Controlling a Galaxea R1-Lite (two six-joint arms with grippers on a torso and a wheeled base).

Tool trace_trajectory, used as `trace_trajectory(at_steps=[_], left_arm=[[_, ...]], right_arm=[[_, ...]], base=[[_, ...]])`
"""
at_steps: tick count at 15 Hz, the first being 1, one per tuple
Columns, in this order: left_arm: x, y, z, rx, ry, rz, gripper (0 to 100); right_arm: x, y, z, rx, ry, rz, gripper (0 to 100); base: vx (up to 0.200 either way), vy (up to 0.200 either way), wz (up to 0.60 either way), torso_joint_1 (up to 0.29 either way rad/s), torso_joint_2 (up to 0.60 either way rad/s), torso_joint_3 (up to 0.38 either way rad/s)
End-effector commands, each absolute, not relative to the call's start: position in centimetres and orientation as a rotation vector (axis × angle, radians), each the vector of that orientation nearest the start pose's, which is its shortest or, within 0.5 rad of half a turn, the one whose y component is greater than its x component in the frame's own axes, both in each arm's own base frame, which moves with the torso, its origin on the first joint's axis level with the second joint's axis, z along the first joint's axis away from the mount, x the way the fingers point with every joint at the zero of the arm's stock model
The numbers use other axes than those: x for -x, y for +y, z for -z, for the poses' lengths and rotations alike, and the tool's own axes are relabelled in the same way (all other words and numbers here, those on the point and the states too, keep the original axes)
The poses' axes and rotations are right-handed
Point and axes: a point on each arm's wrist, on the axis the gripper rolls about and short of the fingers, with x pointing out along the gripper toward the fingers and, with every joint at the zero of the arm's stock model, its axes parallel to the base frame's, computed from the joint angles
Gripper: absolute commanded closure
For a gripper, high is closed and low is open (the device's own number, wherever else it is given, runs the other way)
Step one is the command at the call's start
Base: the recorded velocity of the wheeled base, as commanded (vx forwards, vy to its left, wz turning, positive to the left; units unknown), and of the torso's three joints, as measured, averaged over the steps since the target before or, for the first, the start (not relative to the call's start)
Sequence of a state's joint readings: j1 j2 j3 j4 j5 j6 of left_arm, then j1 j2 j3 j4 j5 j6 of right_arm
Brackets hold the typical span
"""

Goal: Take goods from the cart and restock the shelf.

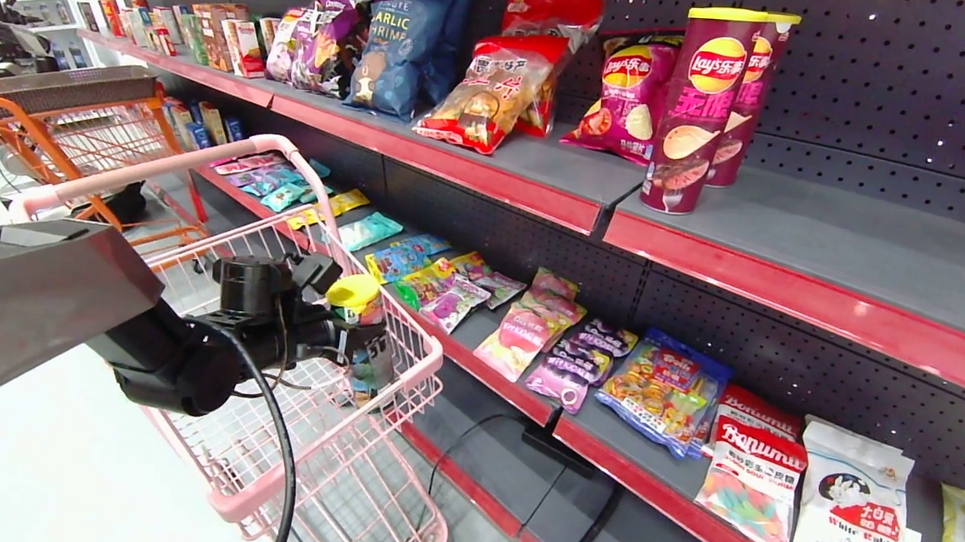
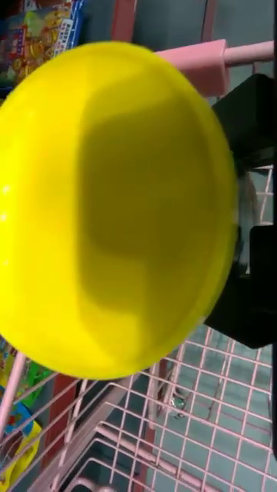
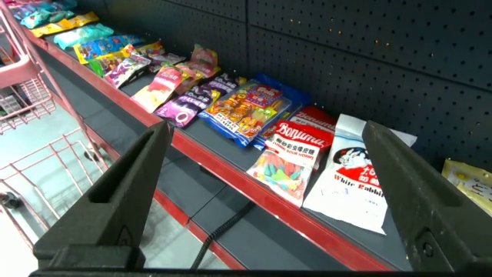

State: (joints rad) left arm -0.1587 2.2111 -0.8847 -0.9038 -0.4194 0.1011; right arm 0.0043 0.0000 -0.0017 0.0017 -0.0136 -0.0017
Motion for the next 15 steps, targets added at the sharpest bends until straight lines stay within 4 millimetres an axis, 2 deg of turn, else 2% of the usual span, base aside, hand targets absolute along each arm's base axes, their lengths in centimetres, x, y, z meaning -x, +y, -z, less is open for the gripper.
trace_trajectory(at_steps=[1,3,4,5,6,7,8,9,10,11,13,15], left_arm=[[-35.7,-5.3,-10.3,-0.044,0.312,0.549,100],[-32.8,-3.7,-13.5,-0.040,0.292,0.512,100],[-32.8,-3.7,-13.5,-0.040,0.292,0.512,100],[-27.7,-2.1,-18.7,-0.049,0.209,0.467,100],[-25.5,-1.9,-20.5,-0.053,0.188,0.462,100],[-20.8,-1.6,-23.0,-0.052,0.193,0.459,100],[-18.0,-1.6,-24.0,-0.049,0.209,0.462,100],[-13.7,-1.4,-24.9,-0.055,0.212,0.460,100],[-10.4,-1.3,-25.3,-0.066,0.179,0.449,100],[-7.9,-1.1,-25.7,-0.077,0.136,0.421,100],[-4.1,-0.8,-25.8,-0.095,0.036,0.337,100],[-2.1,-0.7,-24.9,-0.097,-0.015,0.336,100]], right_arm=[[2.3,0.0,-7.6,0.002,0.000,0.009,0],[2.3,0.0,-7.6,0.002,0.000,0.009,0],[2.3,0.0,-7.6,0.002,0.000,0.009,0],[2.3,0.0,-7.5,0.002,0.002,0.009,0],[2.3,0.0,-7.6,0.000,0.002,0.009,0],[2.3,0.0,-7.6,0.002,0.002,0.009,0],[2.3,0.0,-7.6,0.000,0.002,0.009,0],[2.3,0.0,-7.6,0.000,0.002,0.011,0],[2.3,0.0,-7.6,0.000,0.002,0.011,0],[2.3,0.0,-7.6,0.000,0.002,0.011,0],[2.3,0.0,-7.6,0.000,0.002,0.011,0],[2.3,0.0,-7.6,0.000,0.002,0.011,0]], base=[[0.000,0.000,0.00,0.000,0.00,0.000],[0.000,0.000,0.00,0.000,0.00,0.000],[0.000,0.000,0.00,0.000,0.00,0.000],[0.000,0.000,0.00,0.000,0.00,0.000],[0.000,0.000,0.00,0.000,0.00,0.000],[0.000,0.000,0.00,0.000,0.00,0.000],[0.000,0.000,0.00,0.000,0.00,0.000],[0.000,0.000,0.00,0.000,0.00,0.000],[0.000,0.000,0.00,0.000,0.00,0.000],[0.000,0.000,0.00,0.000,0.00,0.000],[0.000,0.000,0.00,0.000,0.00,0.000],[0.000,0.000,0.00,0.028,-0.10,-0.062]])
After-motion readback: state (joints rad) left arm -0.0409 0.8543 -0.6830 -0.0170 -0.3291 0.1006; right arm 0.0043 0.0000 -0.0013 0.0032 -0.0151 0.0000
